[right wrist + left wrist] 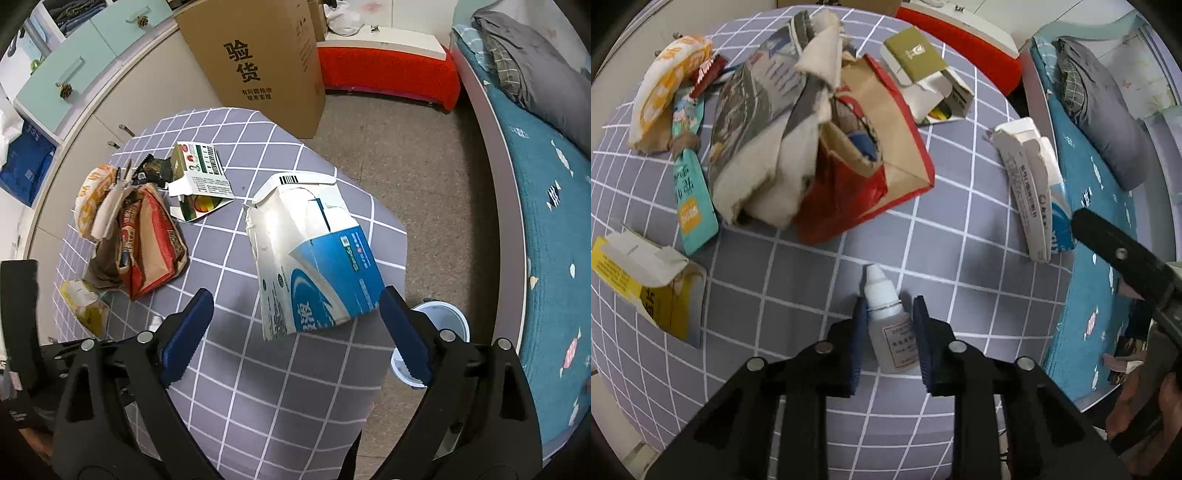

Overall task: Collect trash
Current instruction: 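Grasp the small white bottle with the left gripper while the right grasps the blue-white carton, then carry both to the blue basin, releasing the bottle then the carton into it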

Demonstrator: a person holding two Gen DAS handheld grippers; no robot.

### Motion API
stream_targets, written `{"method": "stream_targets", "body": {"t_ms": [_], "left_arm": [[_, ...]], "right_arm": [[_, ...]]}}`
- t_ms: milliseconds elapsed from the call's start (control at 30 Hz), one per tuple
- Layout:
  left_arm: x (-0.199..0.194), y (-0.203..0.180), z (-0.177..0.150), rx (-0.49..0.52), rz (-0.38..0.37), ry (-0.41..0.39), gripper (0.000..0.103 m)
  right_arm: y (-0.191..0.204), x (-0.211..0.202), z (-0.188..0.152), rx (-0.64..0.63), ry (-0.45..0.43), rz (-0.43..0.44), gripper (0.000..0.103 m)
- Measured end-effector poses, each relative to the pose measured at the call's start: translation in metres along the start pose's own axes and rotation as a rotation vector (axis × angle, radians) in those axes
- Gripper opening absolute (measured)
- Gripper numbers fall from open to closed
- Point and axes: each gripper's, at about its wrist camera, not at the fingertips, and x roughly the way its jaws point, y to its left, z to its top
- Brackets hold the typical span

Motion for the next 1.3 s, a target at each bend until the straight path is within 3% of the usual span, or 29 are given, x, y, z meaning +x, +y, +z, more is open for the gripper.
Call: {"method": "stream_targets", "body": {"t_ms": [167, 333, 533, 633, 833, 1067, 1300], "left_arm": [[-0.027, -0.007, 0.015, 0.028, -0.038, -0.105, 0.024], [-0.047, -0.013, 0.034, 0.044, -0.023, -0.18, 0.024], [-0.045, -0.011, 0.048, 0.033, -0.005, -0.171, 0.024], [-0.043, -0.015, 0.048, 0.043, -0.002, -0.164, 0.024], [-0.039, -0.028, 0.046, 0.055, -0.008, -0.156, 0.024], [-0.041, -0.049, 0.041, 0.078, -0.016, -0.144, 0.024], [-0.048, -0.093, 0.031, 0.142, -0.052, -0.142, 0.024]], "right_arm": [[0.001, 0.017, 0.009, -0.029, 0.014, -0.039, 0.091], [-0.003, 0.036, 0.016, -0.032, 0.039, -0.063, 0.091], [-0.01, 0.054, 0.016, -0.017, 0.079, -0.064, 0.091], [-0.012, 0.058, 0.013, -0.023, 0.096, -0.061, 0.083], [-0.011, 0.047, 0.006, -0.054, 0.097, -0.037, 0.079], [-0.014, 0.023, -0.005, -0.035, 0.084, 0.022, 0.078], [-0.053, -0.029, -0.022, 0.085, 0.029, 0.059, 0.078]]}}
